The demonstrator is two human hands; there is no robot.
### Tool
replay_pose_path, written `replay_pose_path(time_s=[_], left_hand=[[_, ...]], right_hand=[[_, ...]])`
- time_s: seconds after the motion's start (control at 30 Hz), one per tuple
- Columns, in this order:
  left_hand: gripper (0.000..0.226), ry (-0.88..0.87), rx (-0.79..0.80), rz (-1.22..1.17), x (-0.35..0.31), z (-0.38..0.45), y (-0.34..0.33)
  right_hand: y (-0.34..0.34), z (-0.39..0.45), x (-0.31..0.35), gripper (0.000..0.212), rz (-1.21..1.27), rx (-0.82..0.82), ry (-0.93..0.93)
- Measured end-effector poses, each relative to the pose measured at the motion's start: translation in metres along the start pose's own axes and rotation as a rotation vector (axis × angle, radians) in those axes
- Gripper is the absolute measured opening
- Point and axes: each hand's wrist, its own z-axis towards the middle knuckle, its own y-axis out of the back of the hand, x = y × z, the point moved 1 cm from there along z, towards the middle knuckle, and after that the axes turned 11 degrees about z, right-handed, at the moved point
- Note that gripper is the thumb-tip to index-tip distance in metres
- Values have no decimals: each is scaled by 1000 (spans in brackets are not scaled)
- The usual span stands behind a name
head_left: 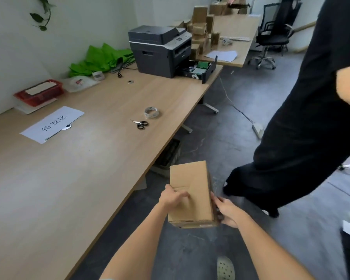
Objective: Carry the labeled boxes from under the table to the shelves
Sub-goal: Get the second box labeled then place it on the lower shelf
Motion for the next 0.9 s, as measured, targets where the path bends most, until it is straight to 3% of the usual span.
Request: replay_pose_path(time_s=[0.1,0.33,0.6,0.77,0.9], left_hand=[[87,-11,15,15,-2,-25,-10],[116,-93,112,69,-27,-91,-46],[96,-285,428,252,-97,-166,-133],[90,-390,492,243,-132,-216,-220],[96,-452,494,294,-154,-256,-285]], right_hand=[[10,-28,-17,67,-34,-31,30],[51,-101,-48,76,137,-119,88],[146,-196,-75,66,284,-120,180],[219,-250,-103,40,274,-355,228],[284,-293,-129,34,512,-486,255]])
